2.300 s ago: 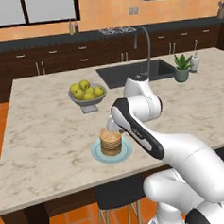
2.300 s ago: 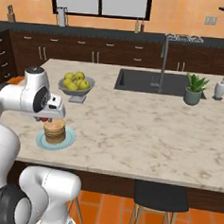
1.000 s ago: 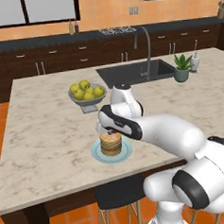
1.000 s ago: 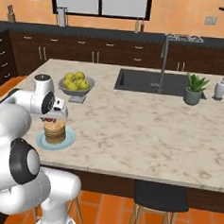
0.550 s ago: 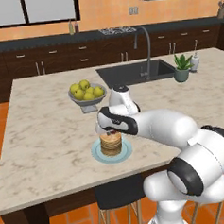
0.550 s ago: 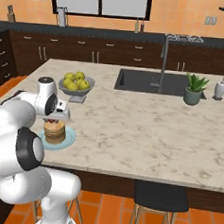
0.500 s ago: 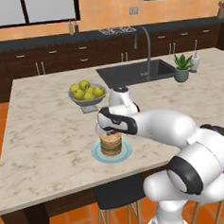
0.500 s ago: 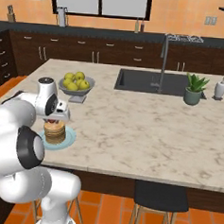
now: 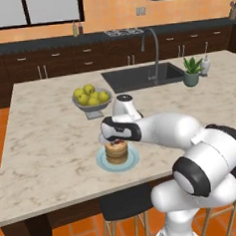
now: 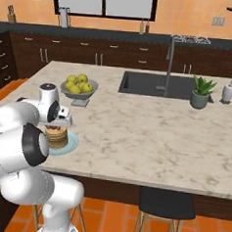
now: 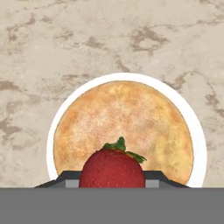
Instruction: Take the strawberry from the fridge and place it on top of the pancake, located on the dining counter.
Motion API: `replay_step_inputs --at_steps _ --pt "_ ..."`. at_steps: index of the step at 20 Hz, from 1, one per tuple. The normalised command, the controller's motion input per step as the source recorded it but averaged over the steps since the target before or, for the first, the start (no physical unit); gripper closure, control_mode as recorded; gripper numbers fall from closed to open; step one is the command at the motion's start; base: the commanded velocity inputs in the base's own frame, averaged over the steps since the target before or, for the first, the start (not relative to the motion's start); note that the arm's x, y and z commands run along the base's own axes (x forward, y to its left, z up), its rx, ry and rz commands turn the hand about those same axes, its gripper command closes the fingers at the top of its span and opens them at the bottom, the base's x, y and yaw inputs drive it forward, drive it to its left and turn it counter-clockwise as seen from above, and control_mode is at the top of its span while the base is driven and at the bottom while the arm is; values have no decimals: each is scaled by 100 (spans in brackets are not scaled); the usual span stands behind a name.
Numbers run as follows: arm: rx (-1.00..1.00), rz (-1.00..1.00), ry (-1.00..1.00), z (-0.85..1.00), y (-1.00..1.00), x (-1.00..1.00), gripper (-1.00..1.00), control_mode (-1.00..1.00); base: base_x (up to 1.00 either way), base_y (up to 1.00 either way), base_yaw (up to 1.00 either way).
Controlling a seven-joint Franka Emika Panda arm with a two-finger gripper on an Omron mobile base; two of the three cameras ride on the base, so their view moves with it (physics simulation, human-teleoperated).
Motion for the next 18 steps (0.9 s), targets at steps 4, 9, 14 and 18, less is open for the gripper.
replay_step_inputs --at_steps 4,9,14,18 --pt "0 0 0 -20 0 0 100 -100 0 0 0" --pt "0 0 0 -16 0 0 -100 -100 0 0 0" --pt "0 0 -4 0 0 -3 -100 -100 0 0 0" --pt "0 0 -6 11 0 -17 -100 -100 0 0 0"
